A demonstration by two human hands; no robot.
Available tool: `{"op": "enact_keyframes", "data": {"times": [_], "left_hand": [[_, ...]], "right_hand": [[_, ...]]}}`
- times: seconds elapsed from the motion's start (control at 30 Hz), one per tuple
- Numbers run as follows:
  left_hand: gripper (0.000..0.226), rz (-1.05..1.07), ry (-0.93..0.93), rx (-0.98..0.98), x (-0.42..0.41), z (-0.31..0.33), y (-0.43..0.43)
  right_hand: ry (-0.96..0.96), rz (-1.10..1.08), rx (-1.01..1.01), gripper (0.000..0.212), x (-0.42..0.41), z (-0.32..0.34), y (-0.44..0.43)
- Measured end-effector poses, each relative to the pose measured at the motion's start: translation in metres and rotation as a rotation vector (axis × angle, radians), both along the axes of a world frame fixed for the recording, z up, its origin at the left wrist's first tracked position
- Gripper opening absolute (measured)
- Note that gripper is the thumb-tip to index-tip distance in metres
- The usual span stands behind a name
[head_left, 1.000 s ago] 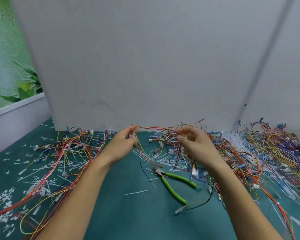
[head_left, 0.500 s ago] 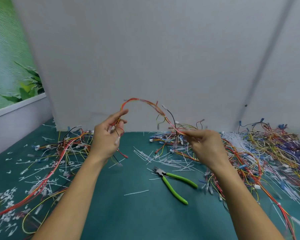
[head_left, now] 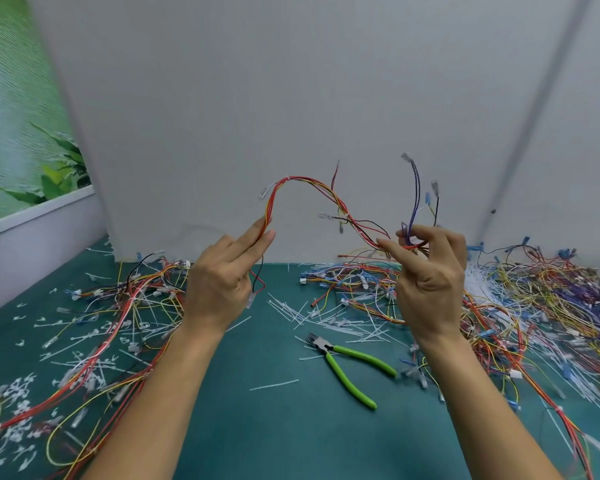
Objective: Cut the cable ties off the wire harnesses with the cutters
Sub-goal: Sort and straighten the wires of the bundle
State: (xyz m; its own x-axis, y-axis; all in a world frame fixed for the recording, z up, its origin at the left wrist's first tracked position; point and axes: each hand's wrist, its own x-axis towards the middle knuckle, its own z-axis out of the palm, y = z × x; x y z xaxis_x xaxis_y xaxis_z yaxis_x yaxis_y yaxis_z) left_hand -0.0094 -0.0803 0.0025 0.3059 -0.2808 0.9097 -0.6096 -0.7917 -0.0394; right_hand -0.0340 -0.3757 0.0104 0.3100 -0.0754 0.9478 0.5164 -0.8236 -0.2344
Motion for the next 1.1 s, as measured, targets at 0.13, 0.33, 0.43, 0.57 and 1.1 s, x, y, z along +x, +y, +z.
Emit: {"op": "enact_keyframes", "data": {"times": [0.13,0.33,0.43,0.57,1.1], "left_hand": [[0.073,0.019,-0.009,-0.028,0.003,-0.005,0.001],[0.074,0.045,0.051,-0.132,0.006,-0.012,0.004],[0.069,-0.018,0.172,-0.265,0.009,-0.015,0.004],[0.052,-0.243,0.367,-0.654,0.010,-0.010,-0.001],[0.022,-0.782,0.823,-1.414,0.005,0.019,-0.004]], "right_hand": [[-0.006,0.019,-0.012,0.040,-0.001,-0.001,0.004],[-0.002,0.023,-0.007,0.047,0.001,-0.004,0.007],[0.088,0.105,0.093,0.043,0.000,-0.004,0.010],[0.376,0.506,0.681,0.029,-0.003,0.008,0.019],[0.805,1.126,1.505,0.021,0.007,0.021,0.002]]}}
